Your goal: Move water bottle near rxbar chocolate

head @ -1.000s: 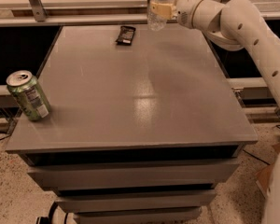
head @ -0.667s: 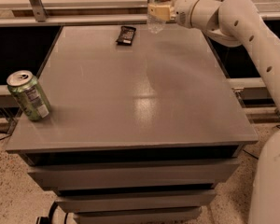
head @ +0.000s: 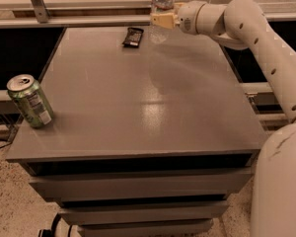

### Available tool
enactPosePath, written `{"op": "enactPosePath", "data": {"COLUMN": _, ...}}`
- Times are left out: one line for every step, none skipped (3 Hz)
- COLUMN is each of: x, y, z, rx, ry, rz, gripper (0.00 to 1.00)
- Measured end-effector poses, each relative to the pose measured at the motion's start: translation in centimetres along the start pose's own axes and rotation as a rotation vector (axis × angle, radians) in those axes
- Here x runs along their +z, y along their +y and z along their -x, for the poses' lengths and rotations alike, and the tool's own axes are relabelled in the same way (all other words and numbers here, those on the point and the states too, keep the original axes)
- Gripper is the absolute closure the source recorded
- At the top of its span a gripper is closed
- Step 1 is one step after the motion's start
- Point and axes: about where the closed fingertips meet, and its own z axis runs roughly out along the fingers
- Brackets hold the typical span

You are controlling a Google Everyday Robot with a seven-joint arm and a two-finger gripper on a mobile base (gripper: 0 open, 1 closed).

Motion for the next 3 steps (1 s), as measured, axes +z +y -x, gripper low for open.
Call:
{"op": "enactPosePath", "data": {"x": 0.8, "y": 1.1, "z": -0.8, "rx": 0.031, "ry": 0.004, "rz": 0.031, "gripper": 1.00}}
{"op": "enactPosePath", "data": {"x": 1.3, "y": 2.0, "z": -1.1, "rx": 0.048, "ry": 0.005, "rz": 0.044, "gripper": 1.00}}
{"op": "enactPosePath", "data": {"x": 1.5, "y": 2.3, "z": -1.3, "rx": 0.053, "ry": 0.018, "rz": 0.039, "gripper": 0.84}}
